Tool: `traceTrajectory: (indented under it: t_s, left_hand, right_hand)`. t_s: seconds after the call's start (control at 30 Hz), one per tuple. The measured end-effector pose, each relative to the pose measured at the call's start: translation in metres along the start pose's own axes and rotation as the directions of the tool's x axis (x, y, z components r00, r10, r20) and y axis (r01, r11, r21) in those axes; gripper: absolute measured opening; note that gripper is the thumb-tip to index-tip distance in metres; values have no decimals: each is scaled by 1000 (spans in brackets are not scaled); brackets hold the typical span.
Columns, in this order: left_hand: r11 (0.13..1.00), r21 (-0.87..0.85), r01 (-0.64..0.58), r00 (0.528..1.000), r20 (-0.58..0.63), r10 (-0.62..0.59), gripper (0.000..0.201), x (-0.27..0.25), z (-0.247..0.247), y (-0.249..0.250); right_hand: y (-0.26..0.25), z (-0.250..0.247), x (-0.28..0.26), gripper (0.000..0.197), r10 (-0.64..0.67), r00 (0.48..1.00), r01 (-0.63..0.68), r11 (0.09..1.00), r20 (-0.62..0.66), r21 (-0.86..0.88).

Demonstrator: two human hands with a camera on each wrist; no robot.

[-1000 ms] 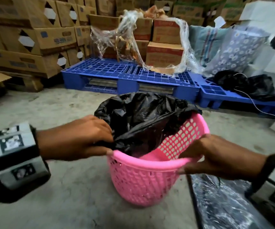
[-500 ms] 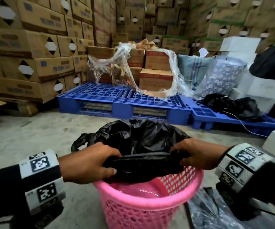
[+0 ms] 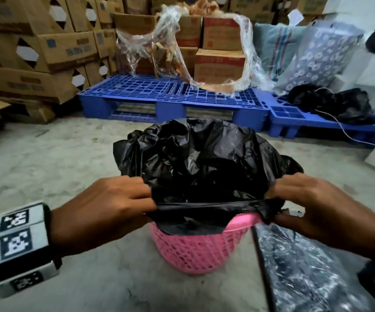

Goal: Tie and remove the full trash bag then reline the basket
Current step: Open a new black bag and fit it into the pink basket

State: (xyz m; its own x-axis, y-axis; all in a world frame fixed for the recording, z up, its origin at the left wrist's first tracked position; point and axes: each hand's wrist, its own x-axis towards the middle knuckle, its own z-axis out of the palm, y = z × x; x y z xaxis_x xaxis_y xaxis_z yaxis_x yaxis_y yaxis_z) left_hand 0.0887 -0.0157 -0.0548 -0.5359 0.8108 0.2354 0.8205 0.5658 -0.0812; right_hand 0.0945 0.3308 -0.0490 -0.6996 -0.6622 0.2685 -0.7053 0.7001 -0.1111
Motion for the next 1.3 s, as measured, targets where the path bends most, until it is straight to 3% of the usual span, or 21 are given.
traceTrajectory:
  t_s: [0.1,0.2,0.33,0.47,0.57,0.8,0.87,0.93,1.0,1.07,1.1,1.2,1.3]
  left_hand:
    - [994,104,-38,999,-25,41,19,-5,2,3]
    - [980,167,-108,994,51,101,14,-13,2,10]
    - [943,264,-200,978,111,176,26,-16,0,20]
    - [910,348,-226,974,112,200,34,-13,10,25]
    - [913,359,-196,980,102,170,42,-14,22,21]
    - [887,420,-195,980,125,156,38,-14,37,24]
    - [912,371,-174,983,128,135,46,-18,39,23]
    - [956,254,-146,984,139,113,40,-18,32,15]
    - [996,-68,-63,987,144,72,31,-18,16,0]
    - [916,-400,43,998,62,-20,23,-19,1,-11]
    - [870,-486,77,996,-7,-92,20,-19,-4,-13]
    - [887,-455,77,971,-168,-170,24,-12,-11,-18]
    - [954,-182,239,970,9,-242,63,1,-2,-35]
  right_hand:
    - [-4,9,-12,17,-9,995,-1,995,-97,-97]
    - [-6,19,-20,21,-90,984,57,976,-155,-209]
    - [-10,23,-29,26,-276,949,217,923,-153,-318]
    - [-9,28,-28,42,-379,912,302,879,-158,-368]
    - [-8,32,-24,47,-408,902,321,852,-139,-414]
    - [-13,39,-17,42,-445,892,358,797,-73,-486]
    - [-13,39,-15,42,-423,905,349,798,-45,-491]
    - [-9,40,-17,42,-382,924,330,818,-16,-471]
    - [-6,35,-22,42,-321,947,301,876,11,-377]
    - [-8,27,-28,36,-227,973,210,948,-46,-238]
    - [-9,20,-31,31,-163,981,145,976,-106,-163]
    - [-14,6,-27,30,-10,974,-8,997,-228,-77]
    - [-13,-5,-9,55,79,997,-81,982,-16,-172]
